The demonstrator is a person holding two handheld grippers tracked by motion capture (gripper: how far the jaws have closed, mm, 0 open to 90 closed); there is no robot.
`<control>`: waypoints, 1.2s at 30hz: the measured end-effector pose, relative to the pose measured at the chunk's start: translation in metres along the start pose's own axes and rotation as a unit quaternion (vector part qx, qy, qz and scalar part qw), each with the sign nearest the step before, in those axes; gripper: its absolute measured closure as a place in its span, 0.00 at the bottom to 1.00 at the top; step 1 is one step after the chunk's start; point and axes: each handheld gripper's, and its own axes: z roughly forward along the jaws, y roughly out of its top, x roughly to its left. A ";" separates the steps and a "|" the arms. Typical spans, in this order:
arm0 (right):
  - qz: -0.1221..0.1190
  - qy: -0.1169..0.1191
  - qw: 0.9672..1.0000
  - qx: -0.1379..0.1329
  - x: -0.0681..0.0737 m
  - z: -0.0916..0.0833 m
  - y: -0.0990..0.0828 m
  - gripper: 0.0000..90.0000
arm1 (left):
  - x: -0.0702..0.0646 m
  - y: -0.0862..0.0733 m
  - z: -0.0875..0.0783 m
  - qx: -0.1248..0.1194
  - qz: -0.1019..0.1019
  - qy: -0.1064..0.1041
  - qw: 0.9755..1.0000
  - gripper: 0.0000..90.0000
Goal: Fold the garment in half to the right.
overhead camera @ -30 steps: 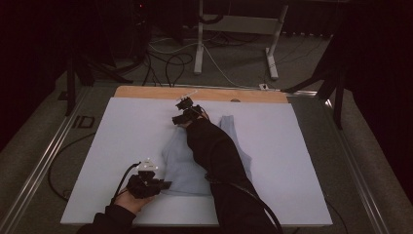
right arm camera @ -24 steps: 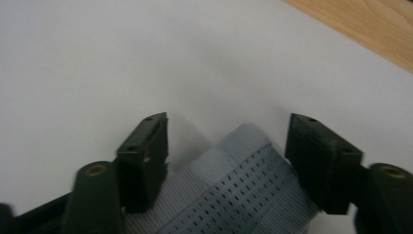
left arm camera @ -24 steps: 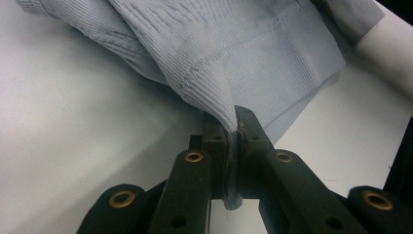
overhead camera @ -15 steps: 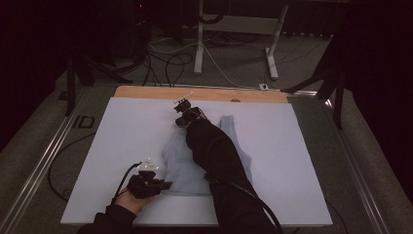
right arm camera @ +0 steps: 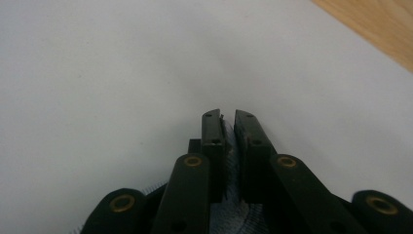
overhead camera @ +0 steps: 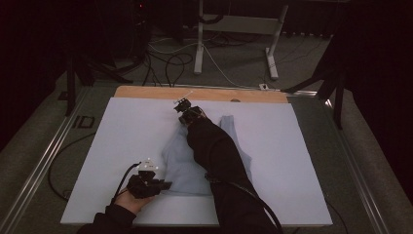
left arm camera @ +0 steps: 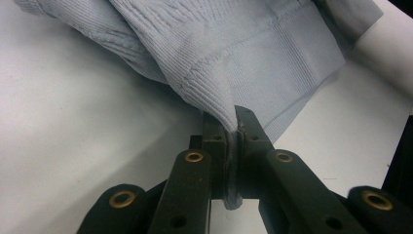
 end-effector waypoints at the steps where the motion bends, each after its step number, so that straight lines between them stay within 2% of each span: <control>1: -0.001 0.002 1.000 -0.001 -0.001 -0.001 0.000 0.95 | 0.000 0.000 0.000 -0.001 0.000 0.000 1.000 0.95; 7: -0.005 -0.002 1.000 -0.015 -0.004 -0.015 0.003 0.95 | -0.002 0.002 -0.001 -0.004 0.003 0.000 1.000 0.96; 11: -0.016 -0.005 1.000 -0.023 -0.008 -0.025 0.007 0.95 | -0.004 0.004 -0.005 -0.010 0.003 -0.002 1.000 0.96; 15: -0.012 -0.006 0.999 -0.038 -0.011 -0.036 0.010 0.95 | -0.007 0.009 -0.008 -0.019 0.004 -0.009 1.000 0.96; 26: -0.018 -0.001 0.998 -0.057 -0.020 -0.060 0.012 0.95 | -0.021 0.028 -0.012 -0.026 0.026 -0.019 0.999 0.96; 27: -0.011 0.003 0.998 -0.061 -0.020 -0.061 0.012 0.95 | -0.022 0.029 -0.012 -0.027 0.027 -0.021 0.999 0.96; 36: -0.006 0.010 0.997 -0.077 -0.031 -0.077 0.009 0.95 | -0.038 0.046 -0.009 -0.027 0.050 -0.032 0.998 0.96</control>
